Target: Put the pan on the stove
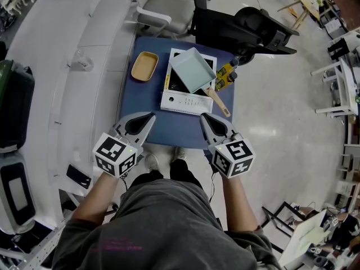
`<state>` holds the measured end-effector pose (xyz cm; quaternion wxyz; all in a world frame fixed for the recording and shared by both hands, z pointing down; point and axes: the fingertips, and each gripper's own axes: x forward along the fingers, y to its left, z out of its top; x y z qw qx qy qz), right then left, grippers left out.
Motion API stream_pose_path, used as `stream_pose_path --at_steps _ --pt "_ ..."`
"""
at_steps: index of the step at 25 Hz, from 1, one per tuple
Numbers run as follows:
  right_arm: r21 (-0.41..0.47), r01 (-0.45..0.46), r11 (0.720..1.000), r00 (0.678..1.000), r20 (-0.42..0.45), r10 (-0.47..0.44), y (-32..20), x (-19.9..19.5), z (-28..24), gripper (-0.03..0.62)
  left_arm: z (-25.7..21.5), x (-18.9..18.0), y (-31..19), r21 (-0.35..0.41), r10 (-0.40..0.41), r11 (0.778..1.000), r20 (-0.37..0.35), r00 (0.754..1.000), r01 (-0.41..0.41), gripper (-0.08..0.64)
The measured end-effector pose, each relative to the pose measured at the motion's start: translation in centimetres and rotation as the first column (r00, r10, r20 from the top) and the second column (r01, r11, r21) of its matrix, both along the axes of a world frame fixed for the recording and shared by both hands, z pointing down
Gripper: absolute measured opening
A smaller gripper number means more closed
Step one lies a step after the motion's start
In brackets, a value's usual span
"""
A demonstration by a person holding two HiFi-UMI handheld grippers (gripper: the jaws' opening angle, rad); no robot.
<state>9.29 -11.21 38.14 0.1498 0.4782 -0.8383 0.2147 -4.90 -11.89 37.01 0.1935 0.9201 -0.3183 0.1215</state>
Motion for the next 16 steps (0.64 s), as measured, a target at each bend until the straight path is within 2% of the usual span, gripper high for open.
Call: stream_pose_path --at_steps 16 --pt "-0.012 0.026 1.0 1.0 -0.002 -0.026 -2.5 0.7 0.7 0.003 0.8 1.5 -2.3 -0.015 -0.01 1.0 0.0 1.0 0.01 0.002"
